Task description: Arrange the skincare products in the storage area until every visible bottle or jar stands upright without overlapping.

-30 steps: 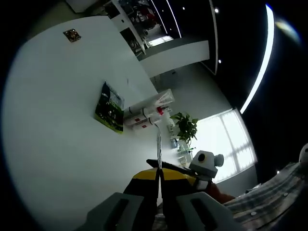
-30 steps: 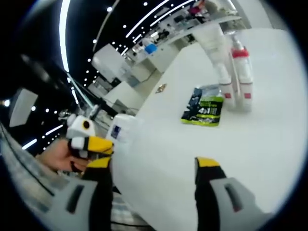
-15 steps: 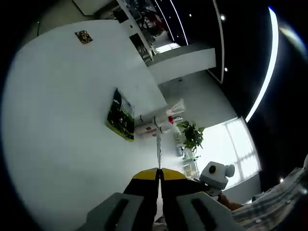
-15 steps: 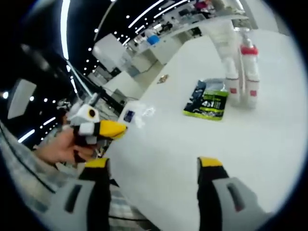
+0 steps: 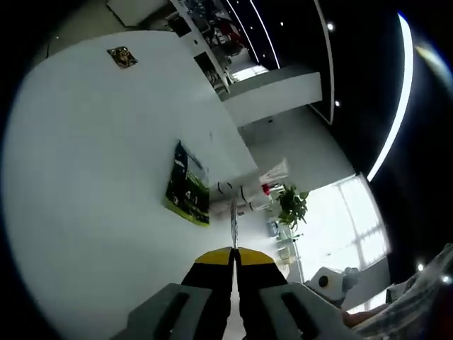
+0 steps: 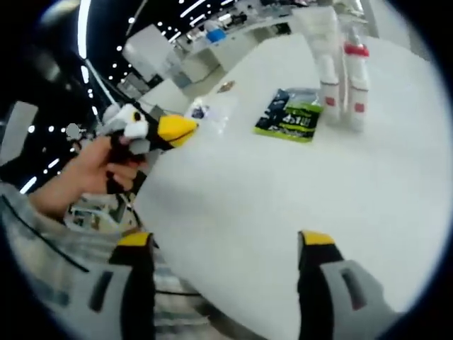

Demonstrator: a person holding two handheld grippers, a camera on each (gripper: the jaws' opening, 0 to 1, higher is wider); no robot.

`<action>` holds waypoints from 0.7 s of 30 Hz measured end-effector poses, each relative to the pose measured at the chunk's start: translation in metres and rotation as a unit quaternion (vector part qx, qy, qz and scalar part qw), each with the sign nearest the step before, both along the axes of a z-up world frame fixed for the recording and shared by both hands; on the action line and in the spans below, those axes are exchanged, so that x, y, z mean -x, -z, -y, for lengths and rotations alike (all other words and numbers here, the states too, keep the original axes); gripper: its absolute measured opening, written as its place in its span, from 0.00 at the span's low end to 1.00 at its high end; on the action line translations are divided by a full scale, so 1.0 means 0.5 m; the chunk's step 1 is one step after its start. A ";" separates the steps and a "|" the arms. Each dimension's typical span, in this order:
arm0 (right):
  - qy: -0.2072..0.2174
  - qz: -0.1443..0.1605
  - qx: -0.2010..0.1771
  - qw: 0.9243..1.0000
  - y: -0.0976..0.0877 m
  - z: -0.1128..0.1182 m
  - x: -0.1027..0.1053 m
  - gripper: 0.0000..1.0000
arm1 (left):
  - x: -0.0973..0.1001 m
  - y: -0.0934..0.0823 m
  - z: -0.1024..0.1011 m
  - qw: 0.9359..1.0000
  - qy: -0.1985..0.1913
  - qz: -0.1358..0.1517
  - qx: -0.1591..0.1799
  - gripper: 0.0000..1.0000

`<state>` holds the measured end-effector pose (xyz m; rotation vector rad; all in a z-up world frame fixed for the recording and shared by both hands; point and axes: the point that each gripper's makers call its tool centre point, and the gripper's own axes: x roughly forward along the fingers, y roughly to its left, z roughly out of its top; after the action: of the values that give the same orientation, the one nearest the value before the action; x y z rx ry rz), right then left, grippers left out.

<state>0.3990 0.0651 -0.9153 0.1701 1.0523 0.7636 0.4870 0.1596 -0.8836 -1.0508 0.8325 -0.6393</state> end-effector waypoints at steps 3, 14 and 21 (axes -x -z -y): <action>0.011 -0.008 0.011 1.000 0.006 0.013 0.000 0.83 | -0.017 0.007 -0.008 1.000 -0.003 0.001 -0.007 0.01; 0.005 -0.043 0.041 0.998 0.027 0.035 0.046 0.83 | -0.082 0.035 -0.032 1.000 -0.002 -0.002 -0.030 0.01; 0.008 -0.051 0.052 0.997 0.025 0.057 0.063 0.83 | -0.127 0.040 -0.035 0.999 -0.004 0.008 -0.045 0.01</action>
<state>0.3675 0.0366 -0.9278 0.1278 1.1832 0.6902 0.5505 0.1770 -0.9036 -0.9663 0.8350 -0.5979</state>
